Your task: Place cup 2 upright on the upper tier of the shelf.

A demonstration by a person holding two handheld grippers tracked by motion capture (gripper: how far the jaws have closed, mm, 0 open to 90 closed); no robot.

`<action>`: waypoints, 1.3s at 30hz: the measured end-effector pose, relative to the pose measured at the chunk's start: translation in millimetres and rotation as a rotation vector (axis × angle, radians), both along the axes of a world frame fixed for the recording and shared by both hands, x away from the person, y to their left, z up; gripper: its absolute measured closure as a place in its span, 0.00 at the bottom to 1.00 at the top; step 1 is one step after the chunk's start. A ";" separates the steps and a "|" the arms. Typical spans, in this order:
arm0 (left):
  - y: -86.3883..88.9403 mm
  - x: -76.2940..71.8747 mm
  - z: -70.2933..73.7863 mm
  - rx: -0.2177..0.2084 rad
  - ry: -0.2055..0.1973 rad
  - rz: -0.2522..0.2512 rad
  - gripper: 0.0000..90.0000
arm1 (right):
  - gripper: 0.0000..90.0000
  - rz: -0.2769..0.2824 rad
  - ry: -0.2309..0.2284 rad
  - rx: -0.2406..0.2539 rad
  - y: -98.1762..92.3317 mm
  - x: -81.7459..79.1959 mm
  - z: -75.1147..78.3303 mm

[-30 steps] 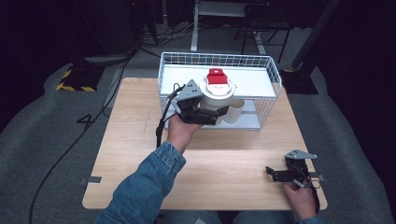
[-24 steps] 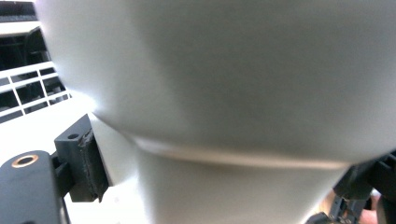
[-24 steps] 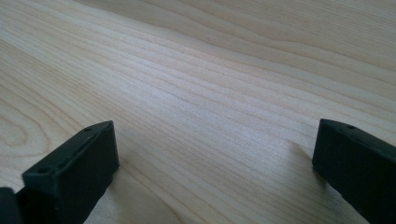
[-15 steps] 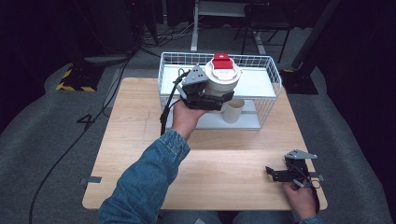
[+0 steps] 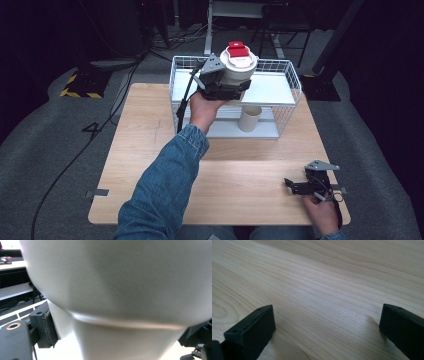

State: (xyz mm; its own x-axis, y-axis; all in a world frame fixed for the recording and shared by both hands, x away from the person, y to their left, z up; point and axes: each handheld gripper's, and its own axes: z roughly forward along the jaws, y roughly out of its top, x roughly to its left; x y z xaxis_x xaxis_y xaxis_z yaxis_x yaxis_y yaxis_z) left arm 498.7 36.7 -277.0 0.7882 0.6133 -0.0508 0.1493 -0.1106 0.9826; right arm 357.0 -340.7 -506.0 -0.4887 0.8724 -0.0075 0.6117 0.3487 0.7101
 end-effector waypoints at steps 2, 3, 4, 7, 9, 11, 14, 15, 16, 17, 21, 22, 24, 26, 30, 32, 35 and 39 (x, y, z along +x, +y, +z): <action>-0.5 4.6 -0.4 -0.005 0.002 0.013 0.14 | 0.01 0.000 0.000 0.000 0.0 0.0 0.0; -0.6 7.5 -0.5 -0.007 0.008 0.018 0.14 | 0.01 -0.001 0.000 0.002 0.1 0.0 0.0; -0.9 10.9 -0.9 -0.011 0.012 0.025 0.14 | 0.01 -0.001 0.000 0.002 0.1 0.0 0.0; -1.9 17.7 -1.4 -0.019 0.018 0.041 0.14 | 0.01 -0.001 0.000 0.002 0.1 0.0 0.0; -3.1 21.9 -1.3 -0.017 0.017 0.054 0.14 | 0.01 -0.002 0.001 0.002 0.2 -0.1 0.0; -3.9 25.7 -1.8 -0.018 0.013 0.069 0.14 | 0.01 -0.001 -0.001 0.001 0.1 0.0 0.0; -5.6 31.7 -4.0 -0.032 0.021 0.099 0.14 | 0.01 -0.002 -0.001 0.001 0.1 0.0 0.0; -5.8 33.2 -4.8 -0.032 0.024 0.105 0.14 | 0.01 -0.002 -0.001 0.001 0.1 0.0 0.0; -6.5 35.2 -6.0 -0.038 0.029 0.112 0.14 | 0.01 -0.002 -0.001 0.001 0.1 -0.1 0.1; -7.0 37.2 -7.0 -0.036 0.032 0.117 0.14 | 0.01 -0.002 0.000 0.001 0.2 -0.1 0.1; -10.5 41.8 -9.8 -0.030 0.037 0.131 0.14 | 0.01 -0.003 0.000 0.002 0.2 -0.2 0.1; -11.6 42.5 -10.4 -0.028 0.036 0.135 0.14 | 0.01 -0.002 -0.001 0.002 0.2 -0.2 0.1; -13.1 43.7 -12.3 -0.017 0.032 0.149 0.14 | 0.01 -0.002 -0.001 0.001 0.2 -0.2 0.1; -13.9 44.5 -14.1 -0.014 0.035 0.167 0.14 | 0.01 -0.002 -0.001 0.001 0.2 -0.1 0.1; -15.5 46.3 -16.2 0.001 0.034 0.181 0.14 | 0.01 -0.001 -0.001 0.001 0.1 -0.1 0.1; -16.7 46.8 -17.2 0.008 0.035 0.182 0.14 | 0.01 -0.002 -0.001 0.001 0.2 -0.1 0.1; -17.3 48.0 -18.4 0.009 0.040 0.183 0.14 | 0.01 0.000 -0.002 0.000 0.1 -0.1 0.0; -18.1 49.6 -21.0 0.013 0.047 0.187 0.14 | 0.01 -0.001 -0.002 0.000 0.1 -0.1 0.0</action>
